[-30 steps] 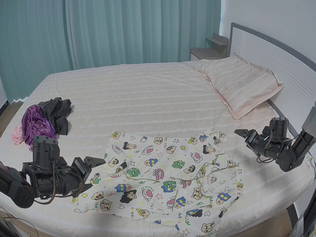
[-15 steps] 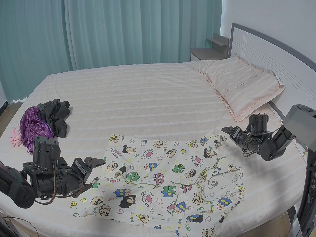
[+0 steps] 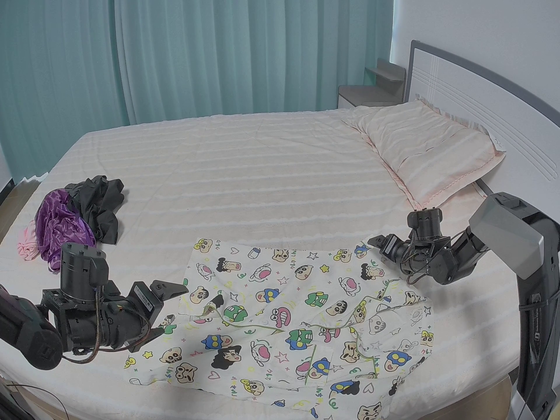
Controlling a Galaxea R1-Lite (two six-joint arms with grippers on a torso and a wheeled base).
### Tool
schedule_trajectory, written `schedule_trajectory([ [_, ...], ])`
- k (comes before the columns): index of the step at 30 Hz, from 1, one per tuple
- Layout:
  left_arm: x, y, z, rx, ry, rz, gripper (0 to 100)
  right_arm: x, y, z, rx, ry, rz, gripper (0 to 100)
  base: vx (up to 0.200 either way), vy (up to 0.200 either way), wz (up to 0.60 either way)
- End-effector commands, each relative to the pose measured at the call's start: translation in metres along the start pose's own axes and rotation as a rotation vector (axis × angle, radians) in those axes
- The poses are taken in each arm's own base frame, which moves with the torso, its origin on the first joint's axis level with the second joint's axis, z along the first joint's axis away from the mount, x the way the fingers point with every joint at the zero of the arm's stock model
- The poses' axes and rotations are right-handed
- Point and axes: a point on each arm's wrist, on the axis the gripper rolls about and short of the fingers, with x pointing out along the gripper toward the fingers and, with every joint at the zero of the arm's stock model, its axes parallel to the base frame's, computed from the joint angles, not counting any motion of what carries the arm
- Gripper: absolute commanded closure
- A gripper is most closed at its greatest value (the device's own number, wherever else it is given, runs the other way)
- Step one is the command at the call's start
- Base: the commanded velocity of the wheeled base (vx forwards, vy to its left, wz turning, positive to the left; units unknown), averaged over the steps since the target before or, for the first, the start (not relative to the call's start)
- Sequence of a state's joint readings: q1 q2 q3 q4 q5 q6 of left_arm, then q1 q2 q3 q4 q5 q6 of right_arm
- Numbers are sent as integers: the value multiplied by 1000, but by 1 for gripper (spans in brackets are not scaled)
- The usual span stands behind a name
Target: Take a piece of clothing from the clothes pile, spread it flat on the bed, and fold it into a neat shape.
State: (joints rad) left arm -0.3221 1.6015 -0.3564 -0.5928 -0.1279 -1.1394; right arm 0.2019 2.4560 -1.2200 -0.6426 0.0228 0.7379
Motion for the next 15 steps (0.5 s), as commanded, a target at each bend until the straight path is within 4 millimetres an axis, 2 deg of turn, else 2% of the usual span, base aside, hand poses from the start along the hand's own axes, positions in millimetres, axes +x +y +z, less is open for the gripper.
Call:
schedule_trajectory([
  [1, 1, 1, 0, -1, 2, 5, 0, 11, 1, -9, -12, 21, -5, 0, 0, 0, 0],
  [3, 2, 1, 0, -2, 5, 8, 0, 12, 1, -8, -20, 31, -14, 0, 0, 0, 0],
  [4, 2, 1, 0, -2, 5, 8, 0, 14, 1, -8, -27, 32, -15, 100, 0, 0, 0],
  [12, 3, 2, 0, -2, 7, 13, 0, 18, 0, 2, -50, -4, -10, 100, 0, 0, 0],
  [15, 4, 2, -1, -1, 8, 16, 0, 17, 8, 4, -61, -38, 30, 100, 0, 0, 0],
])
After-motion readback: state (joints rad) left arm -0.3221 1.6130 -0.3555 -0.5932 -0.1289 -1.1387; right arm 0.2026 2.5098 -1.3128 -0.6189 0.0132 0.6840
